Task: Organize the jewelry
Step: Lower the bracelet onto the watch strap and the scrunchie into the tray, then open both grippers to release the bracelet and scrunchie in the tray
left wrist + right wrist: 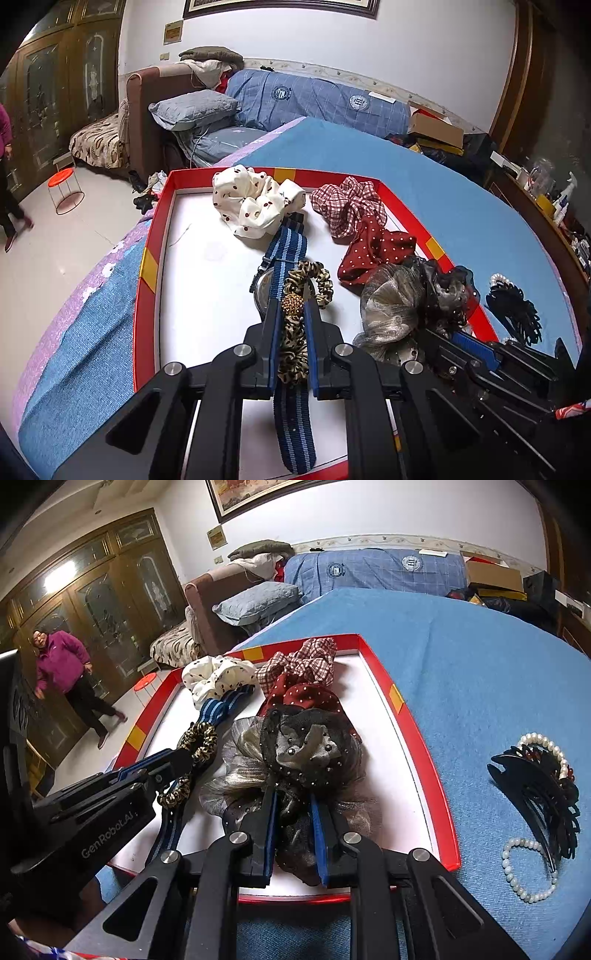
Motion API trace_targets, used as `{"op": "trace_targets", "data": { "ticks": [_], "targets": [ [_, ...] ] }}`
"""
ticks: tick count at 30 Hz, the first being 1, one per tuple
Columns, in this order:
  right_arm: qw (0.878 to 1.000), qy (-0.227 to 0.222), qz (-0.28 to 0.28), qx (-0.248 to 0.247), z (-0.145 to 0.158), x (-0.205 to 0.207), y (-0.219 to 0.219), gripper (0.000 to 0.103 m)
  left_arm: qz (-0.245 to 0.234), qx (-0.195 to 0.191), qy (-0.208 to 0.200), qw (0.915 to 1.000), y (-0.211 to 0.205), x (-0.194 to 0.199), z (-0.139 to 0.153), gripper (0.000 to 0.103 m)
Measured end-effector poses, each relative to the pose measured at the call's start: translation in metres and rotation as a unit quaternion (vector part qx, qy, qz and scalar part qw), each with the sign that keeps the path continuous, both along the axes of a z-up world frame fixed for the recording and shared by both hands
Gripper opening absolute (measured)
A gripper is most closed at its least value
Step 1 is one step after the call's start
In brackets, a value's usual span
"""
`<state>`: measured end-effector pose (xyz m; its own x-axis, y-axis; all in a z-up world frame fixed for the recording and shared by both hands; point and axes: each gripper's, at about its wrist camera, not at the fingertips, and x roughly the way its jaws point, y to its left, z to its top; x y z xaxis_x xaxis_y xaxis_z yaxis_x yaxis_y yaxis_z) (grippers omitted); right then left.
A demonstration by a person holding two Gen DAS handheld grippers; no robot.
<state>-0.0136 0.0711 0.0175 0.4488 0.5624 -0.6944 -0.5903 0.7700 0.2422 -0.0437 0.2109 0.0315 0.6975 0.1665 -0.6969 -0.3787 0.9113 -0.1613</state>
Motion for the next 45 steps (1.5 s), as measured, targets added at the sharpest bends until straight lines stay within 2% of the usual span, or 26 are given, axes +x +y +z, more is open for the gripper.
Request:
{"op": "trace_targets", "data": {
  "ticks": [21,26,31,35,39,45],
  "targets": [
    [1.000,0.000,0.019,-0.021,-0.004,-0.007,0.009,0.022,0.005,-0.004,0.006,1.0000,0.002,-0.004,-0.005,0.013],
    [1.000,-0.003,0.016,-0.010,0.000,-0.008,0.003,0.024,0.008,-0.005,0.009,0.9999,0.002,-0.002,-0.005,0.018],
    [1.000,0.002,0.014,0.006,0.005,-0.009,-0.006,0.031,0.010,-0.004,0.012,0.9999,0.000,-0.003,-0.005,0.020],
    [1.000,0.003,0.013,0.015,0.008,-0.011,-0.011,0.042,0.012,-0.005,0.013,0.9998,0.000,-0.005,-0.005,0.023],
    [1.000,-0.001,0.012,0.022,0.011,-0.013,-0.017,0.043,0.012,-0.007,0.016,0.9998,-0.001,-0.005,-0.005,0.030],
    [0.999,-0.010,0.001,0.041,0.019,-0.014,-0.031,0.043,0.013,-0.007,0.016,0.9998,-0.003,-0.007,-0.004,0.034]
  ]
}}
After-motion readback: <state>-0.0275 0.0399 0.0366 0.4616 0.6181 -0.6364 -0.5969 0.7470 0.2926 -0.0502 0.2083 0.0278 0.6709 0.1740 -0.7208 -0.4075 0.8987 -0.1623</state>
